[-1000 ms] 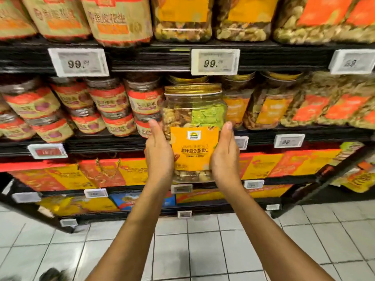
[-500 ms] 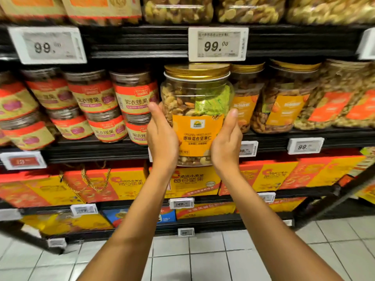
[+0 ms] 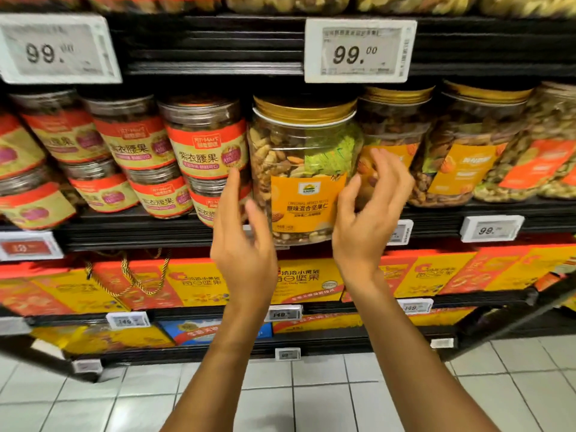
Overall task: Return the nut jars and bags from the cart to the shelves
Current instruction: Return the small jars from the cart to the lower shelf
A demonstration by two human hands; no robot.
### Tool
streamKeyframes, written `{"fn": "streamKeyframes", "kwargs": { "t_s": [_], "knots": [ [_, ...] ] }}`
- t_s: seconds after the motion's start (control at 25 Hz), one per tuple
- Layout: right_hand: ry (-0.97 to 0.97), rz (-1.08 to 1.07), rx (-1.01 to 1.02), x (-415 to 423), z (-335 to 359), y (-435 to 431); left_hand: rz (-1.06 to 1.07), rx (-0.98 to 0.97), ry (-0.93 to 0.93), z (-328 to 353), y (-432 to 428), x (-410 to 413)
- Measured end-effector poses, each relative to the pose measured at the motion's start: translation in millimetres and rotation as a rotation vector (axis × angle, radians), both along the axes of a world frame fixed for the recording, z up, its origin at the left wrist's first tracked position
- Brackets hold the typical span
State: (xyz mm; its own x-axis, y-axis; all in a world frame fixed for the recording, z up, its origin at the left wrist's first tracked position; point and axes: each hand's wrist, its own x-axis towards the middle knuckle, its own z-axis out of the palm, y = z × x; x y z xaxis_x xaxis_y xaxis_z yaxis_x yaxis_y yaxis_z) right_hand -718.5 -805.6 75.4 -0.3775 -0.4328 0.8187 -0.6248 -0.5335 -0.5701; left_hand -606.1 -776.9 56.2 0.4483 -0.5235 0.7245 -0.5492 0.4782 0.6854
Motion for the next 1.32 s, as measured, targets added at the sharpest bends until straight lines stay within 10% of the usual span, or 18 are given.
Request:
{"fn": "streamKeyframes", "kwargs": {
  "t_s": [0.2, 0.76, 1.0, 1.32],
  "knots": [
    [0.663, 0.152, -0.039, -25, -31, 25, -0.118, 0.027, -0.697, -54, 25, 10],
    [0.696, 0.216, 0.328, -11, 3, 23, -0.309, 0.503, -0.567, 14, 26, 28],
    [0.688, 0.38, 0.636, 42, 73, 121, -0.28, 0.896, 0.341, 103, 139, 82],
    [0.555, 1.239, 0.754, 217, 130, 255, 0.331, 0.613, 1.074, 158, 362, 197]
  ]
}}
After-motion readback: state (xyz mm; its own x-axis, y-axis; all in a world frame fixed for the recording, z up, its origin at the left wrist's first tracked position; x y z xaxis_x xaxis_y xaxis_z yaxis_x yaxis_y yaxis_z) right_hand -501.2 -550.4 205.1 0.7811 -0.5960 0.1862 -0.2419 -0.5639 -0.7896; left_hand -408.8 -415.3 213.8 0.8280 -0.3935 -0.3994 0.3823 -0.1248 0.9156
